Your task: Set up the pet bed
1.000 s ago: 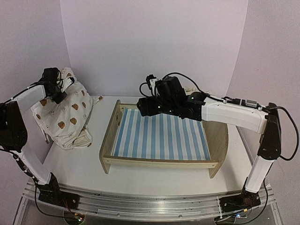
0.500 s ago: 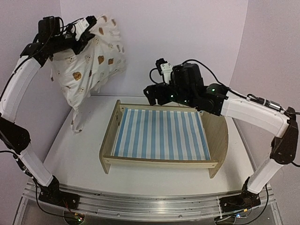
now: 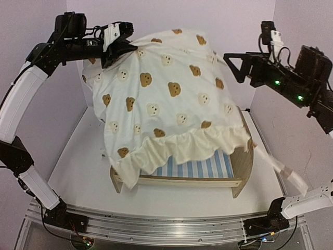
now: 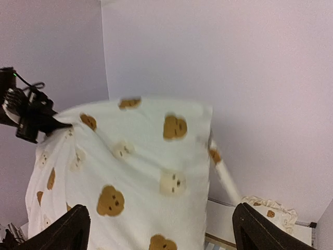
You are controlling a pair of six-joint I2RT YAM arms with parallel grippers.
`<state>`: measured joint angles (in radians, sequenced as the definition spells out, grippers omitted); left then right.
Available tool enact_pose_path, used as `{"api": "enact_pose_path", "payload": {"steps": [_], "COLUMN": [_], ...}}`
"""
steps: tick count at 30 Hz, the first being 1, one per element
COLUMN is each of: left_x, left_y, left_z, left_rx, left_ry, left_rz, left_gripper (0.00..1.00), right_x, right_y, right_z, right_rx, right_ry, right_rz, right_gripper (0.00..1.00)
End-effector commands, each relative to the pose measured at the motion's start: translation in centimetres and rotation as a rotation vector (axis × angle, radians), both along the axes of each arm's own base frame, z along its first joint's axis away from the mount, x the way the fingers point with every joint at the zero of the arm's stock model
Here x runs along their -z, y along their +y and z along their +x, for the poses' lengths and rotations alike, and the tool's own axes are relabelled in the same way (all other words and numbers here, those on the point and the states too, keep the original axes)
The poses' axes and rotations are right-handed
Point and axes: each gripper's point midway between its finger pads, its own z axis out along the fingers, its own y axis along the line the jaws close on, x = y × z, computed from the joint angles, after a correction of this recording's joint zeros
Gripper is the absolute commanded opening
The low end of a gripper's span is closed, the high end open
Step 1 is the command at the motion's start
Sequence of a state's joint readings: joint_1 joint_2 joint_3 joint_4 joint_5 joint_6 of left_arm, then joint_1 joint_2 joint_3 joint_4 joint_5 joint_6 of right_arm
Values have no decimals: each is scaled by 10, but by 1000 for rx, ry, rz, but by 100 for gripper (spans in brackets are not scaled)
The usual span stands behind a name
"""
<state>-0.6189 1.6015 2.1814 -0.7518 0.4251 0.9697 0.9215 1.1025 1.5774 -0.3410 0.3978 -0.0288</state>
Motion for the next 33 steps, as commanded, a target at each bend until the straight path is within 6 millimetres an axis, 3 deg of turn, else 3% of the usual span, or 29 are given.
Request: {"api": "enact_pose_path", "payload": {"steps": [1,10,13,16,23,26,28,30,33], "left_x": [-12,14,17,19,22,20,19,17,12], "left_y": [-1,-3,-1,1,3,3,3,3,4], "left_z": [-9,-11,-12,-12,-12,-13,-13,-12,-10], "left_rx": [27,50,48,40,27,29,27,24,0], "left_ry": [-53,-73,-77,-79,-84,-84,-82,-81,-67], "left_rz": [-20,53,63,64,63,57,49,44,12], "left_gripper": [0,0,0,0,0,0,0,0,0], "right_x": [23,76,99,123,172,188,189,183,170], "right_y": [2,62,76,71,75,93,109,121,126], "right_z": [-3,48,77,102,120,126,127,125,123], "right_rx": [-21,-39,-94,-129,-160,-267,-353,-432,-471], "right_ry": [69,165,295,449,620,675,675,665,638], "right_rz": [-101,-343,-288,-182,-95,-30,11,48,68], "right_gripper": [95,98,98,98,98,98,98,92,52]}}
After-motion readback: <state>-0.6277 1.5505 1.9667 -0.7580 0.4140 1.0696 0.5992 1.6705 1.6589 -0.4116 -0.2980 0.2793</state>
